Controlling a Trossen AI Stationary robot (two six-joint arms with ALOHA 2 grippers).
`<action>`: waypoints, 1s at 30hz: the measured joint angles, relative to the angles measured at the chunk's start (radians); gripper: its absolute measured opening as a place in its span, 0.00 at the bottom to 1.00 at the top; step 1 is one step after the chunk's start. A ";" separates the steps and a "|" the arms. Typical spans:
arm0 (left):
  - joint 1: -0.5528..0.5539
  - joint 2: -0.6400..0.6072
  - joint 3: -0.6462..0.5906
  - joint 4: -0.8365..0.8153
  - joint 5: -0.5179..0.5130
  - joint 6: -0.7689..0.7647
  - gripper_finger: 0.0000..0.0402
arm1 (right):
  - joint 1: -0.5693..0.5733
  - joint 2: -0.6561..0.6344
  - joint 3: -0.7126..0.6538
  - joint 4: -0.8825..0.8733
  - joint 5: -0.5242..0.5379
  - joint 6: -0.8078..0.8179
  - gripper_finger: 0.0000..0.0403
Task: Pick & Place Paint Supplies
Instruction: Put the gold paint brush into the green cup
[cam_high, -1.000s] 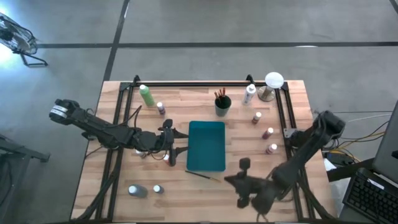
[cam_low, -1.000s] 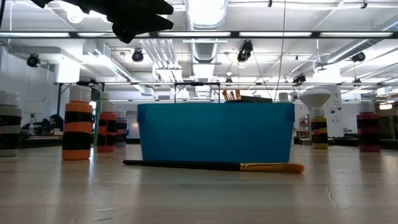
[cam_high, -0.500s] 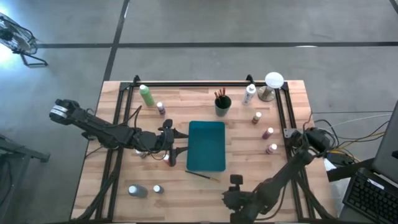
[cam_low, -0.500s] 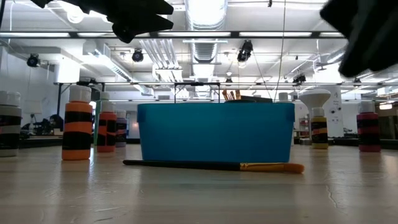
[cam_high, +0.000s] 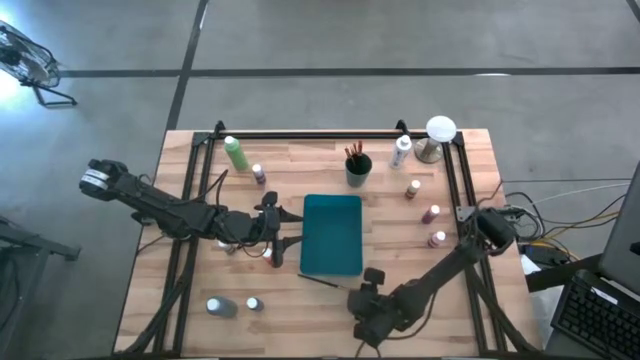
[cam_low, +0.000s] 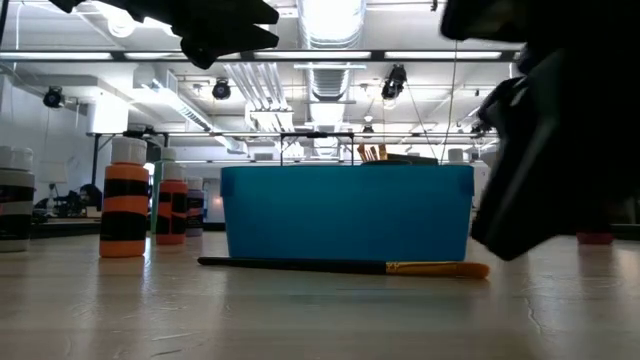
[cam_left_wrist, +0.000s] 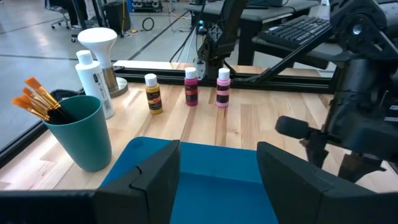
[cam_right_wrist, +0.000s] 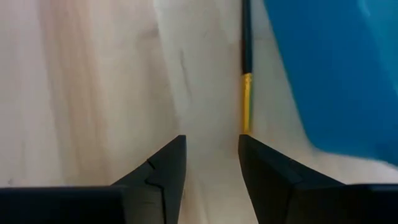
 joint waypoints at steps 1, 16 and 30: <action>0.000 0.000 0.000 0.000 0.000 0.000 0.54 | -0.008 0.000 0.000 0.000 -0.004 -0.003 0.34; 0.000 0.000 0.000 0.000 0.000 0.000 0.54 | -0.042 0.033 -0.018 0.007 -0.026 0.005 0.22; 0.000 0.000 0.000 0.000 0.001 0.000 0.54 | -0.031 0.005 -0.005 -0.107 -0.036 0.005 0.27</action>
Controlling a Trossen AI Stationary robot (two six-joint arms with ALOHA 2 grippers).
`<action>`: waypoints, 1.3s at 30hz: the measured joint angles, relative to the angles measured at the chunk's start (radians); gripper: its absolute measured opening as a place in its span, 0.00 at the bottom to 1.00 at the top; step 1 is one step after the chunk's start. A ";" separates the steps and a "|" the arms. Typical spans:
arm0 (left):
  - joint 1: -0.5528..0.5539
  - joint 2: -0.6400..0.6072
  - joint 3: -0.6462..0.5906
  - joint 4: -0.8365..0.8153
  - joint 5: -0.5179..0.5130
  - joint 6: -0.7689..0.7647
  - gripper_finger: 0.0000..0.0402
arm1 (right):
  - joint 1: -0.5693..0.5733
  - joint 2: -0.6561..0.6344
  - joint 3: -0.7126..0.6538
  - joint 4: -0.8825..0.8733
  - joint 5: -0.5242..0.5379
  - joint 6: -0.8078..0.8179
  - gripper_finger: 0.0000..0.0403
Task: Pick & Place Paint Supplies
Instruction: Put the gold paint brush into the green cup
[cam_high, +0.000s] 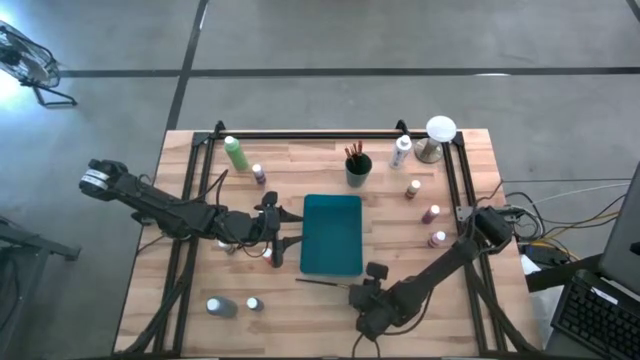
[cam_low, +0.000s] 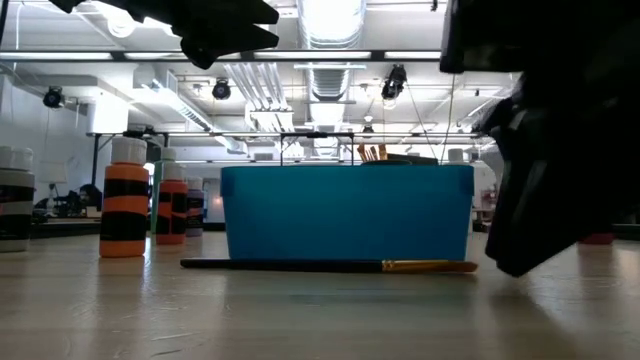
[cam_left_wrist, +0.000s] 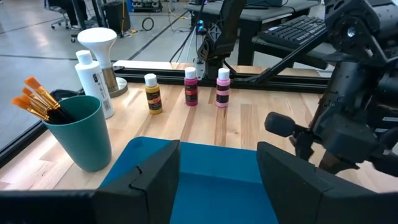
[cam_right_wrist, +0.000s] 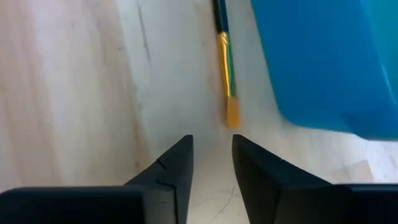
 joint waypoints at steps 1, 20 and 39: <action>0.000 0.000 0.000 0.000 0.000 0.000 0.54 | -0.001 0.001 -0.001 0.000 0.000 0.000 0.29; 0.000 0.000 0.000 -0.001 0.003 -0.003 0.54 | -0.049 0.038 0.001 0.062 0.022 -0.040 0.32; 0.000 0.000 0.001 0.000 0.020 -0.030 0.54 | -0.038 -0.059 0.094 -0.083 -0.175 -0.149 0.02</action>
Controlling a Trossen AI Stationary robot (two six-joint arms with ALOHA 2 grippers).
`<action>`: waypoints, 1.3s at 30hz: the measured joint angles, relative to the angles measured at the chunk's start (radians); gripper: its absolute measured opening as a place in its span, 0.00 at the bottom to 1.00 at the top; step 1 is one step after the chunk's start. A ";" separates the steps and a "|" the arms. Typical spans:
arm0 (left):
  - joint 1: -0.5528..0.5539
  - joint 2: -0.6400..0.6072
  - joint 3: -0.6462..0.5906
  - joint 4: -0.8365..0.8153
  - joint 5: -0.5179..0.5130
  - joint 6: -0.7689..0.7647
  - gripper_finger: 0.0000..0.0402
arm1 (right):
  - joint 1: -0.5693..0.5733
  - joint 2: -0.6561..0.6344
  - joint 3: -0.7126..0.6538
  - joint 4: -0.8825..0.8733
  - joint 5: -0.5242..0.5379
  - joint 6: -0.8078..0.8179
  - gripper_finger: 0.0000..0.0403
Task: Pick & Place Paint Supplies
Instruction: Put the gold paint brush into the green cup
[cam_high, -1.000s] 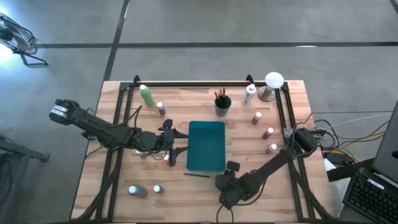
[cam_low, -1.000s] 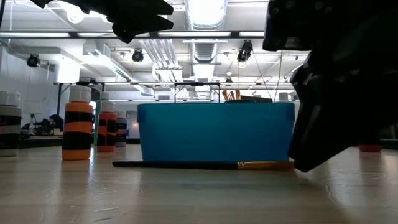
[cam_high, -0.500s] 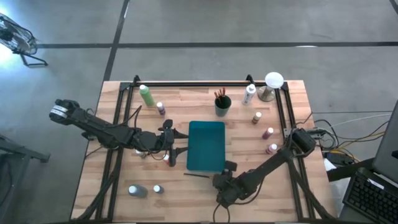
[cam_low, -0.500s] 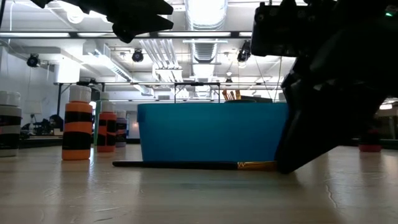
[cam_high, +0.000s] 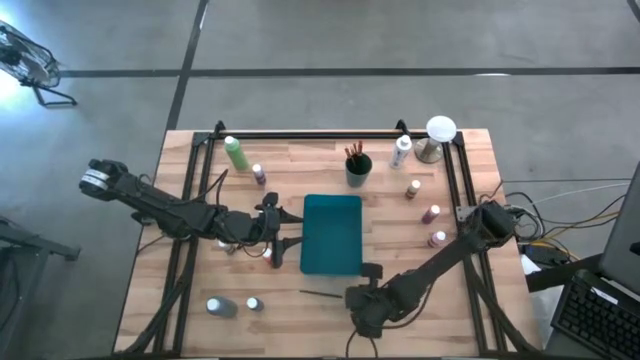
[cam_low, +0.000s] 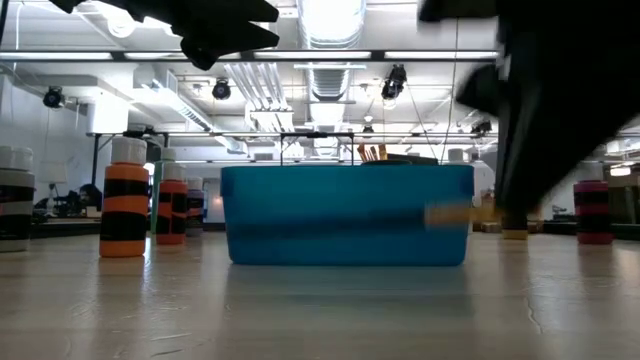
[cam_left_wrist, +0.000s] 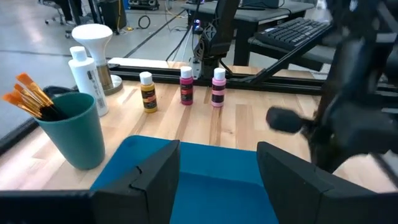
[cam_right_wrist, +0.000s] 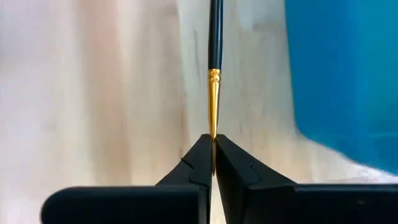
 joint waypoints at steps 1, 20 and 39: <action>0.000 0.000 0.001 -0.003 0.016 -0.019 0.54 | 0.004 -0.015 0.012 -0.013 -0.001 -0.016 0.02; 0.137 0.011 0.219 -0.328 0.771 -0.735 0.54 | 0.059 -0.112 0.181 -0.187 0.475 -0.691 0.02; 0.151 0.261 0.267 -0.197 1.059 -0.940 0.54 | 0.032 -0.111 0.197 -0.145 0.689 -0.941 0.02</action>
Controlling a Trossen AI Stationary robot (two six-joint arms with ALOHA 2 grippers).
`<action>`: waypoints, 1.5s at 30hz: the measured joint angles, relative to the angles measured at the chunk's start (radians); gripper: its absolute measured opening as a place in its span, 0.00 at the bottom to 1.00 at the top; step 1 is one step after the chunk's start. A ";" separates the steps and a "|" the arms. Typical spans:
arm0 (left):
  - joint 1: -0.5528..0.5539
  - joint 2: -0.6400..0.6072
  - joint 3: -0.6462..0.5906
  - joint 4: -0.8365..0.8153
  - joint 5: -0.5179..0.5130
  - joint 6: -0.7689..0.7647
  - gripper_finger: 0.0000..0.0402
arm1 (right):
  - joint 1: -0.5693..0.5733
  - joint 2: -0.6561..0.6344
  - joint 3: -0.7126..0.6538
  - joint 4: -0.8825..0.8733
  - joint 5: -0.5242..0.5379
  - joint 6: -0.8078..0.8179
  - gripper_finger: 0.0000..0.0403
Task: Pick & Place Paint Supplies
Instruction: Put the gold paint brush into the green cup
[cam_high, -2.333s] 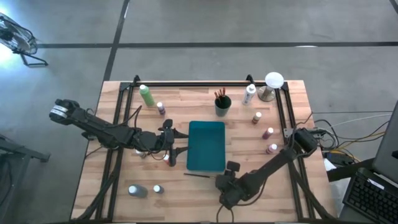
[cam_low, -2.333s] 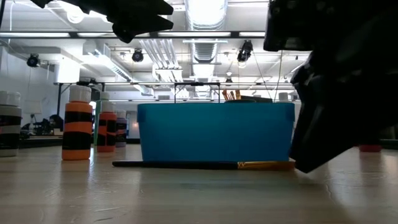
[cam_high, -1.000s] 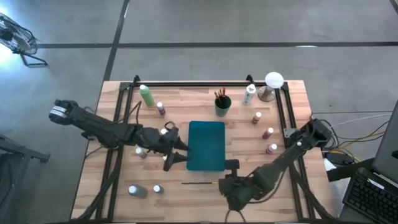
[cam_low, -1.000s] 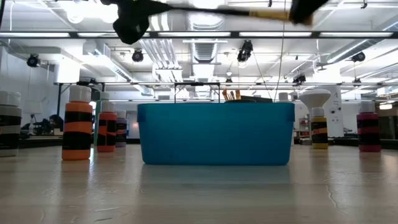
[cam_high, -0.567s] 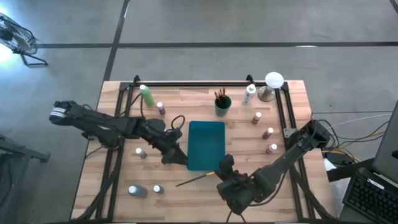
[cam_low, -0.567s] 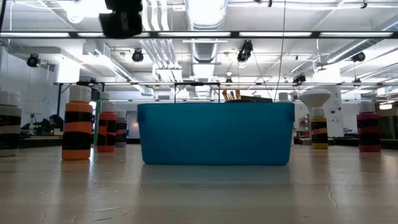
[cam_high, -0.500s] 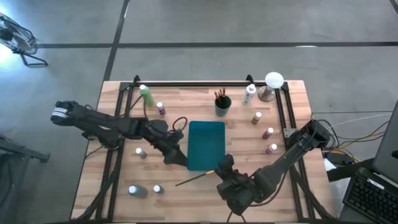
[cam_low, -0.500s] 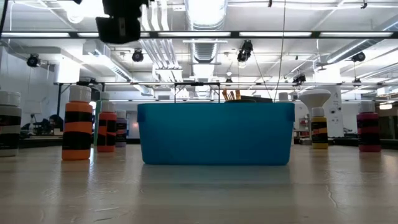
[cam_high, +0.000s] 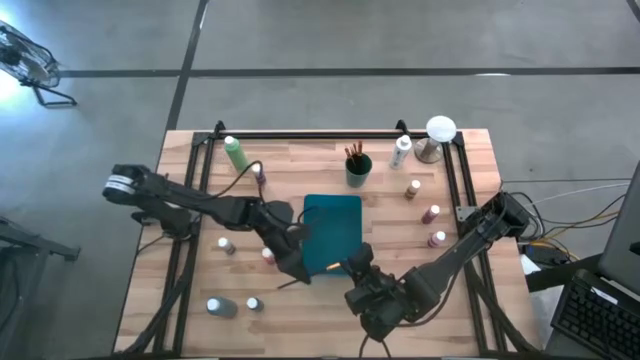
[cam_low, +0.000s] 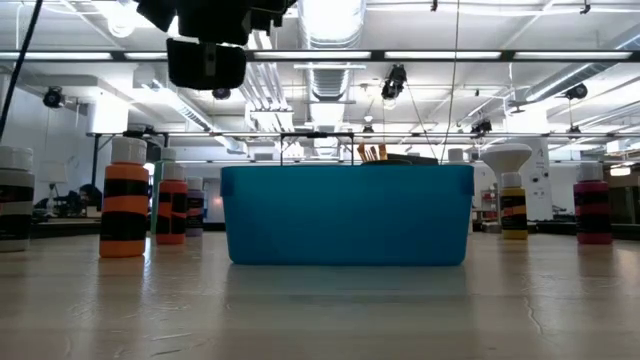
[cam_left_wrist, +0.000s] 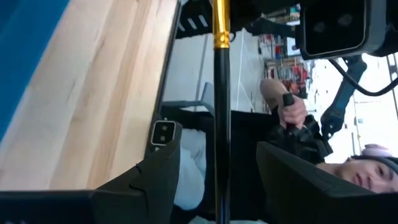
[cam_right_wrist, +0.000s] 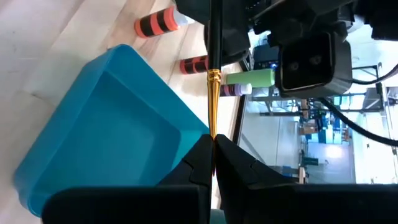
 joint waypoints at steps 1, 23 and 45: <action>0.000 0.007 0.006 0.000 0.012 0.000 0.54 | -0.001 0.000 0.000 0.000 0.001 0.000 0.02; 0.002 0.044 0.026 -0.010 0.094 0.048 0.05 | -0.001 0.001 -0.008 0.002 0.001 -0.026 0.02; -0.004 0.038 0.042 0.010 -0.245 0.561 0.05 | 0.191 -0.181 0.030 -0.436 0.445 1.073 0.34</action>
